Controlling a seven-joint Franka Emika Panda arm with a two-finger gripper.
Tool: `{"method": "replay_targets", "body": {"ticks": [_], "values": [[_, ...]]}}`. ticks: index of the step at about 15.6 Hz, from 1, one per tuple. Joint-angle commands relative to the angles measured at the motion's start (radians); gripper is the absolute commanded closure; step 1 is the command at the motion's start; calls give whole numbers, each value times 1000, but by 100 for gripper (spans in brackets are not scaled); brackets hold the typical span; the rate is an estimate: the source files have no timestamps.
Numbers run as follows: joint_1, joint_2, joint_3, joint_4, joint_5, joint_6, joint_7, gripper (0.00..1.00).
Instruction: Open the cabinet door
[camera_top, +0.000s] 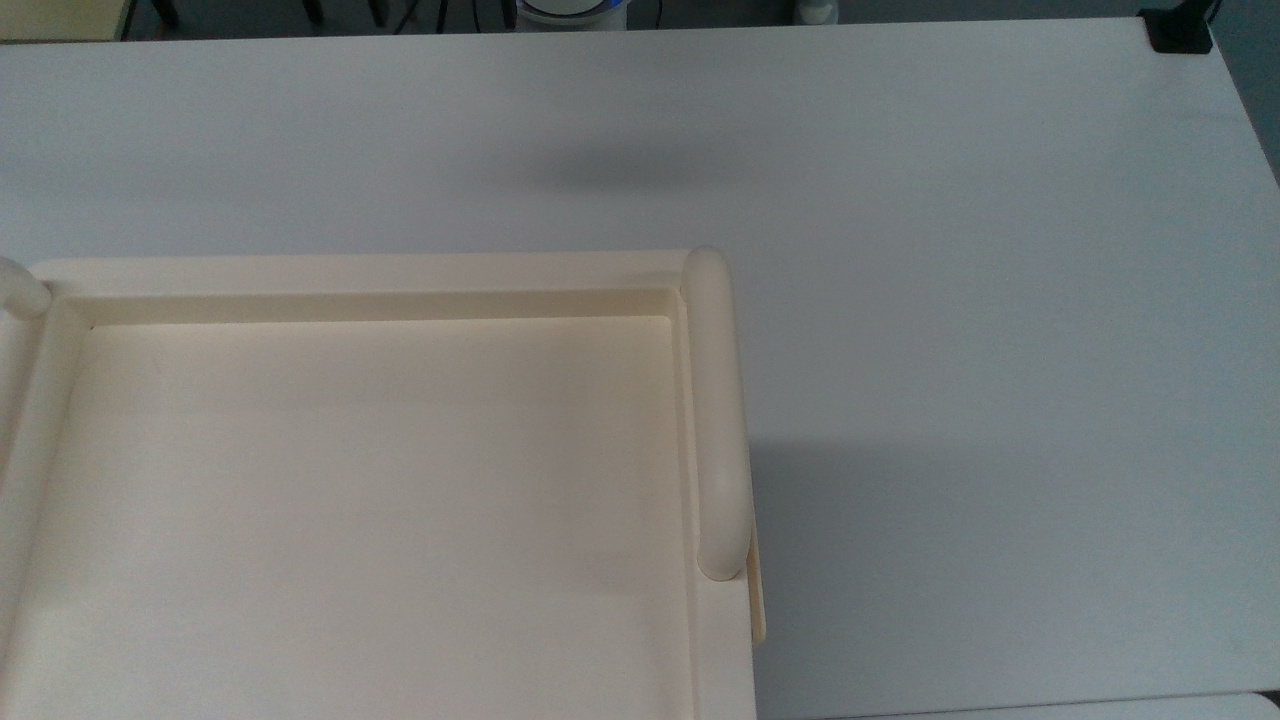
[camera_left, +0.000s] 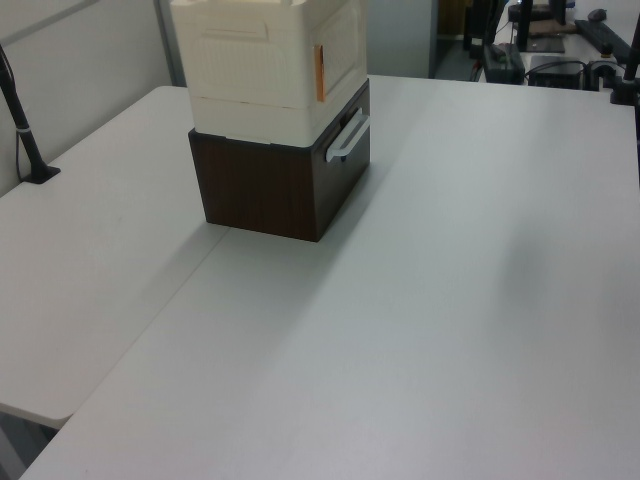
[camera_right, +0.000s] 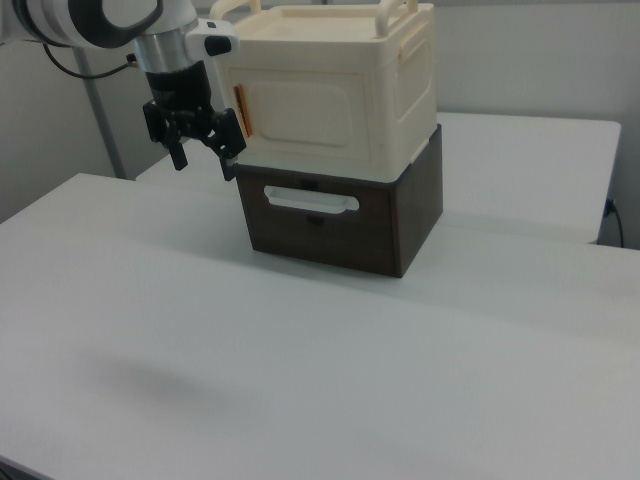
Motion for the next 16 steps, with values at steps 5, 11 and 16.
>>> {"method": "replay_targets", "body": {"ticks": [5, 11, 16], "values": [[15, -24, -6, -32, 10, 26, 20, 0], [14, -24, -6, -32, 11, 27, 20, 0], [12, -25, -6, -34, 13, 20, 8, 0]]}}
